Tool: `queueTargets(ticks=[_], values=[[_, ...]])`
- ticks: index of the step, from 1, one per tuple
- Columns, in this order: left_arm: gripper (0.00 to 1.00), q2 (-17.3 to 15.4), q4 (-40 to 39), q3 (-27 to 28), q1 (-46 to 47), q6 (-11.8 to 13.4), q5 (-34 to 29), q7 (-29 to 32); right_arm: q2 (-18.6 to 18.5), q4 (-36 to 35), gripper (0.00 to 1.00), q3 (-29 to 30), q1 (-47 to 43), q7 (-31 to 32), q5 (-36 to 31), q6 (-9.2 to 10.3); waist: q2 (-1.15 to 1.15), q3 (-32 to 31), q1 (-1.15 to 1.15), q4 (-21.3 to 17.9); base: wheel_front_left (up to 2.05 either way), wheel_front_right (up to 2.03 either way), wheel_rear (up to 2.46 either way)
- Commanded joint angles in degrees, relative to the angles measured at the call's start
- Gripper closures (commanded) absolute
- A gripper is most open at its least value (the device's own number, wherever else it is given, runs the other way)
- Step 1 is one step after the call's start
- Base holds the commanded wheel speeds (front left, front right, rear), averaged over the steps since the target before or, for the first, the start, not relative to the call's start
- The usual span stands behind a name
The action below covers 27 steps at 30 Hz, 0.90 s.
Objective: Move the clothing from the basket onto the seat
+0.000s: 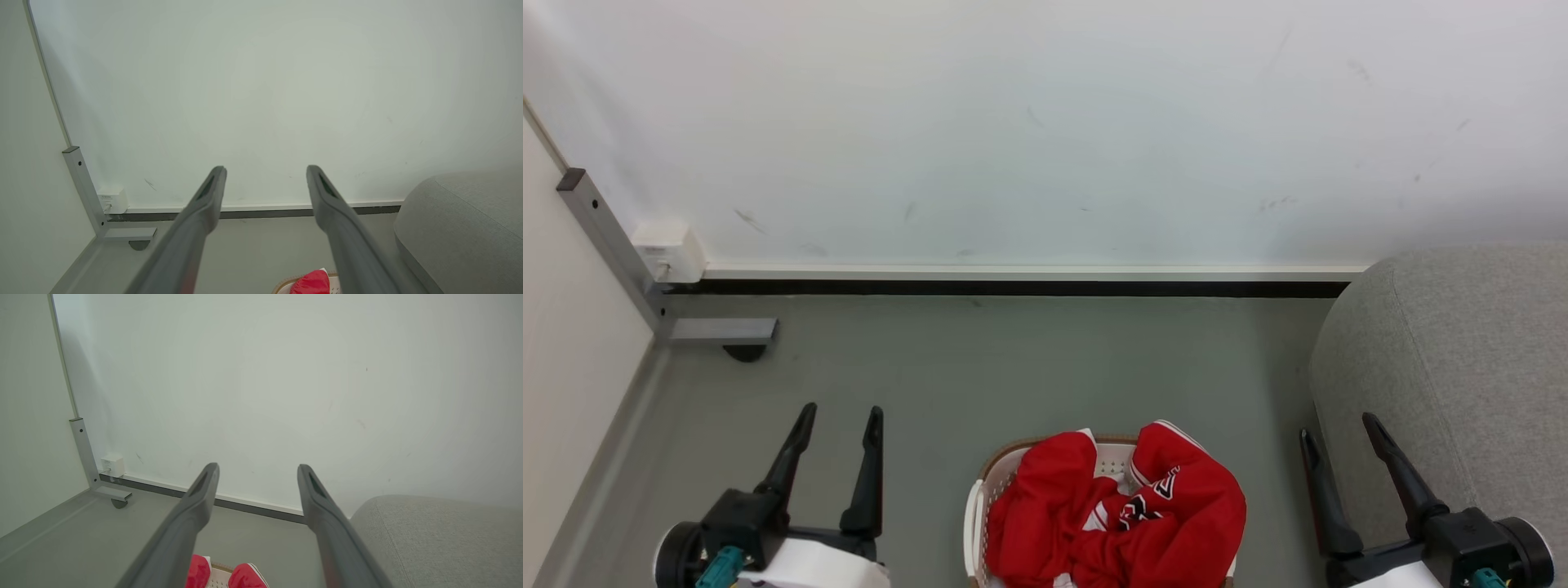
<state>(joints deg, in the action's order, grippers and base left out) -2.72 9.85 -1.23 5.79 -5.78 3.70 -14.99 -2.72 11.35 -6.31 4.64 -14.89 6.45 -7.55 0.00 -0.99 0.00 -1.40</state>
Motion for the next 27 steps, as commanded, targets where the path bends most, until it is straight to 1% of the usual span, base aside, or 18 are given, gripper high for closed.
queueTargets(ticks=[1,19,27], values=[[0.00,-0.34,0.12,0.00,0.50,-0.14,-0.88,-0.22,-0.31,-0.13,0.00,0.08,0.52,-0.33,-0.50,0.12,0.00,-0.04,0.00,-0.01,0.00,0.00,0.00],[0.00,-0.32,0.02,-0.23,0.60,-0.03,0.53,-0.19,-0.30,-0.12,0.00,0.40,0.79,-0.25,0.40,0.12,0.00,-0.10,0.00,-0.09,0.00,0.00,0.00],[0.00,-0.31,0.34,-0.31,0.55,-0.20,0.43,-0.19,-0.30,-0.34,0.00,0.21,0.62,-0.25,0.85,0.12,0.00,0.18,0.00,-0.83,0.00,0.00,0.00]])
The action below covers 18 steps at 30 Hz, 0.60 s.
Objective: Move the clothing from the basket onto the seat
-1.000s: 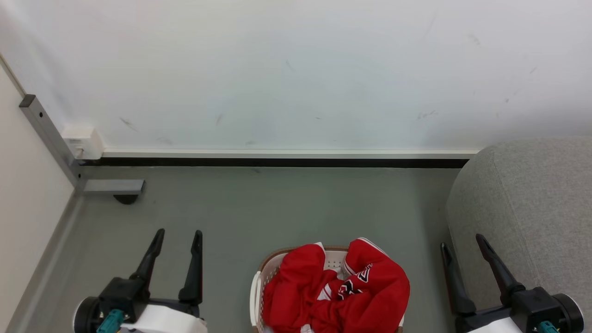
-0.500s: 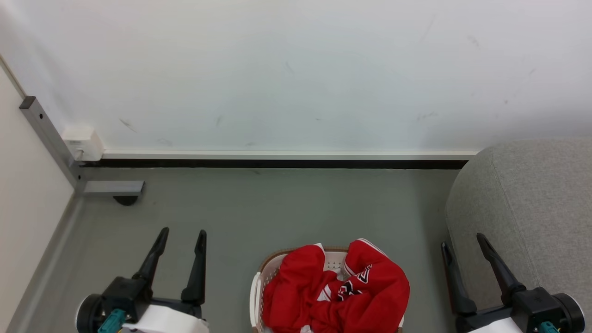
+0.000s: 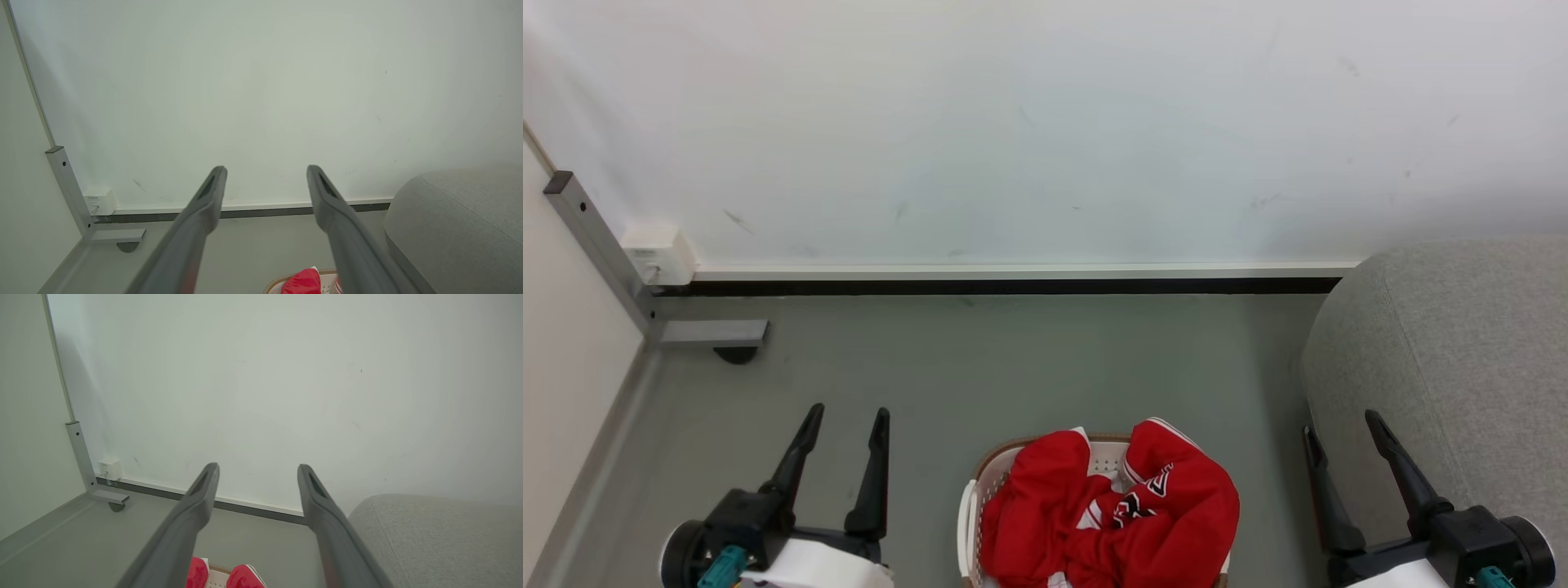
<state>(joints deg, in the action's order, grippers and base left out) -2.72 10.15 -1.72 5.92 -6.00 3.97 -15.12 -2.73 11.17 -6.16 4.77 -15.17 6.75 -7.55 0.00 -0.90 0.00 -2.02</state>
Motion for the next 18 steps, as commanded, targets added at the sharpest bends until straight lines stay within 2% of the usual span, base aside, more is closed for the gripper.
queueTargets(ticks=[1,11,18], values=[[0.00,-0.31,0.07,0.25,0.47,-0.05,0.30,-0.06,-0.30,-0.17,0.00,0.14,0.45,0.02,0.75,0.12,0.00,0.15,0.00,-0.45,0.00,0.00,0.00],[0.00,-0.31,0.76,1.14,1.66,-0.38,1.95,-0.05,-0.29,-0.74,0.00,0.26,1.05,0.02,1.14,0.12,0.00,2.62,0.00,-4.02,0.00,0.00,0.00],[0.00,-0.32,2.09,1.06,3.86,-0.97,2.85,-0.05,-0.27,-2.37,0.00,0.53,3.07,0.03,2.71,0.12,0.00,7.07,0.00,-8.27,0.00,0.00,0.00]])
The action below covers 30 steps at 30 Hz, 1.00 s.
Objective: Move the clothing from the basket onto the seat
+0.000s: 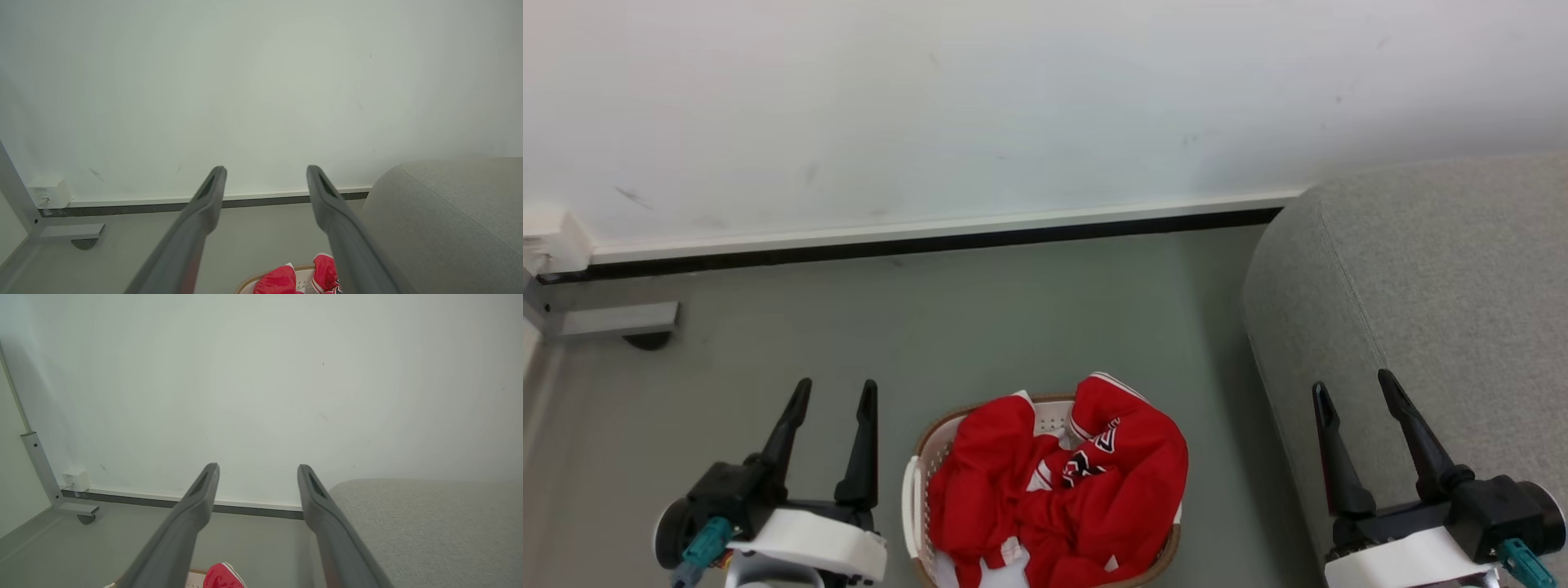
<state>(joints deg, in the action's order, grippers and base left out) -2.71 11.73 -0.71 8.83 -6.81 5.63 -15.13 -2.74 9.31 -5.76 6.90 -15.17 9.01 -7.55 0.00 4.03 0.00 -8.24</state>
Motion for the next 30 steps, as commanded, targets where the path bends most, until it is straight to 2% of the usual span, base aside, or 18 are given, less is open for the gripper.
queueTargets(ticks=[1,9,13,17,24,30], values=[[0.00,-0.41,0.82,0.07,1.31,-0.19,1.09,-0.04,-0.27,-0.92,0.00,0.00,1.27,0.03,0.79,0.12,0.00,3.07,0.00,-2.87,0.00,0.00,0.00],[0.00,-2.92,5.99,-1.82,5.71,-0.66,2.11,-0.04,-0.25,-4.00,0.00,-0.24,3.92,0.03,3.73,0.12,0.00,10.06,0.00,-8.48,0.00,0.00,0.00],[0.00,-5.45,9.01,-4.13,8.52,-0.71,1.51,-0.04,-0.22,-5.45,0.00,-0.94,5.55,0.03,5.38,0.12,0.00,13.70,0.00,-11.00,0.00,0.00,0.00],[0.00,-8.86,13.76,-8.90,11.77,-0.64,2.18,-0.04,-0.19,-6.99,0.00,-1.82,6.94,0.03,6.81,0.12,0.00,17.64,0.00,-12.84,0.00,0.00,0.00],[0.00,-14.58,26.56,-18.87,20.12,-0.62,2.55,1.70,-0.20,-9.09,0.00,-3.61,8.95,0.03,9.51,0.12,0.00,24.13,0.00,-15.42,0.00,0.00,0.00],[0.00,-17.05,33.56,-25.84,25.54,-0.63,2.34,4.23,-0.20,-9.93,0.00,-4.33,9.94,0.03,11.32,0.12,0.00,27.74,0.00,-17.19,0.00,0.00,0.00]])
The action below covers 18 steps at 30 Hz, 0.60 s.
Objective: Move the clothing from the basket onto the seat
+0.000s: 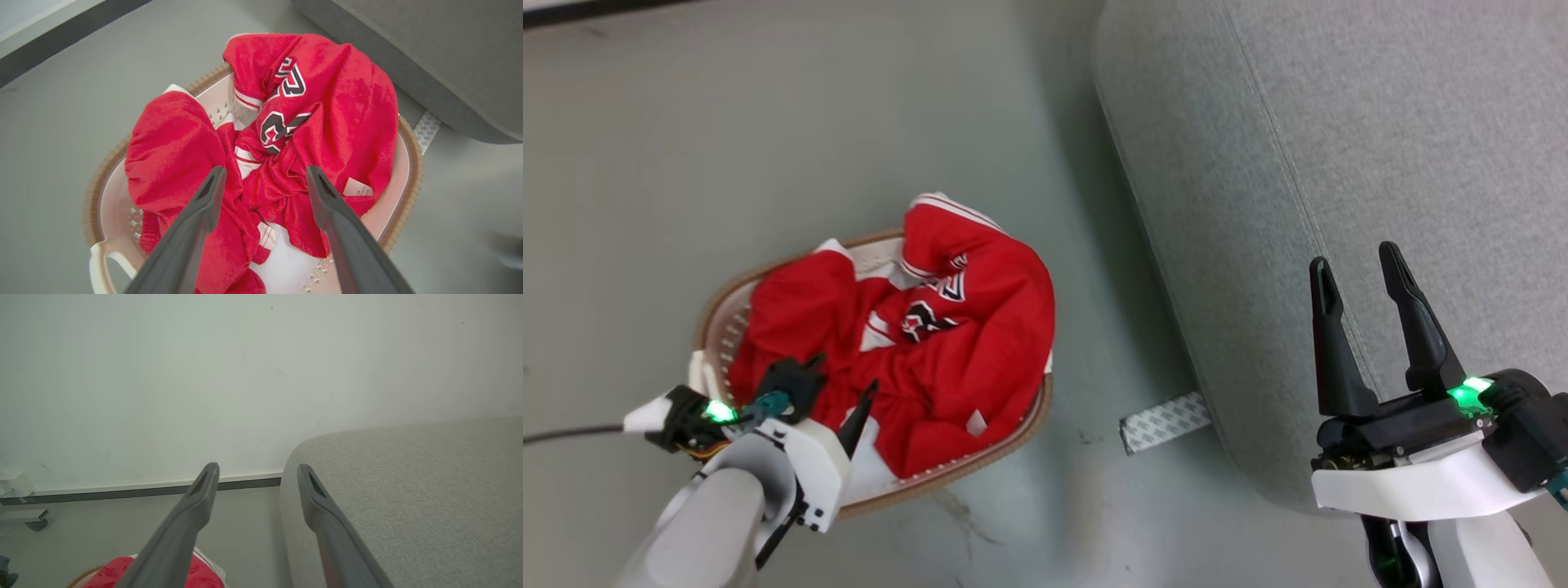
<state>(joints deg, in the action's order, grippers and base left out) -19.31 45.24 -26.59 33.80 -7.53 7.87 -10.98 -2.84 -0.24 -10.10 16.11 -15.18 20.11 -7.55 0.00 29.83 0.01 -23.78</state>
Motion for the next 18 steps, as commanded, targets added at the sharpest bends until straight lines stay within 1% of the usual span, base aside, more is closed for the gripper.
queueTargets(ticks=[1,3,6,8,18], values=[[0.00,-0.93,1.23,-1.51,1.46,0.10,-0.08,0.77,-0.11,-0.51,0.00,-0.13,0.75,0.04,0.55,0.12,0.00,2.58,-0.01,-2.04,0.00,0.00,0.00],[0.00,-1.66,3.70,-4.29,3.15,0.09,0.47,2.56,-0.11,-0.75,0.00,-0.52,1.22,0.04,1.35,0.12,0.00,3.64,-0.01,-2.86,0.00,0.00,0.00],[0.00,-2.54,6.61,-6.92,6.23,0.09,0.74,5.44,-0.11,-1.10,0.00,-0.93,1.50,0.04,2.70,0.12,0.00,5.06,-0.01,-3.95,0.00,0.00,0.00],[0.00,-3.36,8.29,-8.57,7.87,0.09,-0.17,7.17,-0.10,-1.44,0.00,-1.36,1.31,0.04,3.37,0.12,0.00,5.92,-0.01,-4.63,0.00,0.00,0.00],[0.00,-5.13,16.07,-18.19,15.15,0.09,-5.85,17.23,-0.09,-2.56,0.00,-2.86,1.68,0.04,6.02,0.12,0.00,10.09,-0.01,-6.91,0.00,0.00,0.00]])
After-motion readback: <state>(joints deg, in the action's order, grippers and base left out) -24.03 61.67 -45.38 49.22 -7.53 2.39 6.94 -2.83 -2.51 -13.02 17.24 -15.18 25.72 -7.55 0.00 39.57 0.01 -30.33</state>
